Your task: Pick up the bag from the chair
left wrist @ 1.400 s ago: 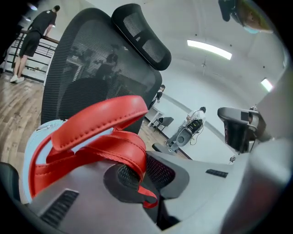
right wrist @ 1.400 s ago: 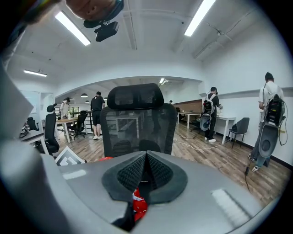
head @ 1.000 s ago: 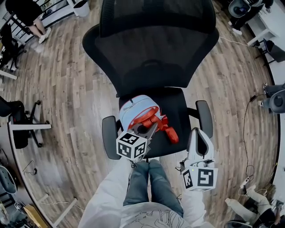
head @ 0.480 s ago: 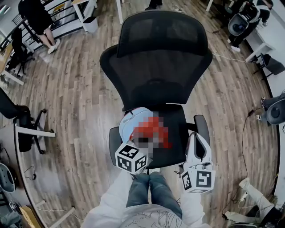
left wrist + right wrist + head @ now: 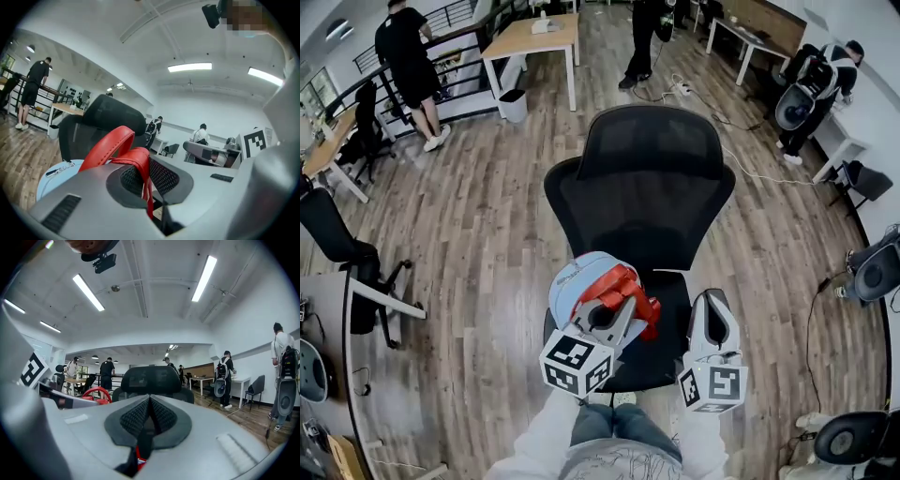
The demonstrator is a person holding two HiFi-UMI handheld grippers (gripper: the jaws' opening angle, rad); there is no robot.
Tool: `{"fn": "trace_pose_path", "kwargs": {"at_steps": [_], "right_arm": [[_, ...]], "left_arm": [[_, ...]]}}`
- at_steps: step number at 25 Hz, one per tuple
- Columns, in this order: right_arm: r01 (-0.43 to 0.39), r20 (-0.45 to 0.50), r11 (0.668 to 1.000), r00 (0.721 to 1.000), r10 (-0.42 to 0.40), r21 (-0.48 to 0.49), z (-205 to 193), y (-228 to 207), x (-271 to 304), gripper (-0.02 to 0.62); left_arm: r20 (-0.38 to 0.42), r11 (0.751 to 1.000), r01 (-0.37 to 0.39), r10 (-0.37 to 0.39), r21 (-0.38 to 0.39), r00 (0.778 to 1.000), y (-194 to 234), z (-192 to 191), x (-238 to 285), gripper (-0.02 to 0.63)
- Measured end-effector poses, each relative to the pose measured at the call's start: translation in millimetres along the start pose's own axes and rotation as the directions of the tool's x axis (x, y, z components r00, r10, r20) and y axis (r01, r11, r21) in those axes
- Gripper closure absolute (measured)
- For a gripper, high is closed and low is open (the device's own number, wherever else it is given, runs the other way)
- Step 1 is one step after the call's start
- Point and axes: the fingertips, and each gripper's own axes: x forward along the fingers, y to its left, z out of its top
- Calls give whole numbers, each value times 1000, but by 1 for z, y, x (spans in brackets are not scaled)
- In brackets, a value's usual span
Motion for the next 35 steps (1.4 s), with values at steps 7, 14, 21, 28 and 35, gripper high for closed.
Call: {"fn": "trace_pose_path", "kwargs": {"at_steps": [7, 14, 21, 28, 35], "right_arm": [[6, 80, 1000, 997, -5, -14, 42, 6, -3, 586], [10, 137, 1000, 990, -7, -20, 68, 8, -6, 586], [-5, 162, 1000, 987, 8, -22, 78, 19, -14, 586], [-17, 168, 999, 986, 21, -31, 83, 24, -21, 586], [-11, 171, 1000, 985, 15, -24, 84, 28, -31, 586]], "left_arm": [[123, 993, -101, 92, 68, 988, 2, 65, -39, 591], [205, 979, -195, 179, 59, 962, 11, 93, -75, 591], [237, 967, -241, 216, 79, 947, 12, 103, -98, 591], [263, 964, -257, 232, 66, 937, 9, 108, -109, 591], [275, 969, -239, 212, 67, 938, 0, 109, -117, 591]]}}
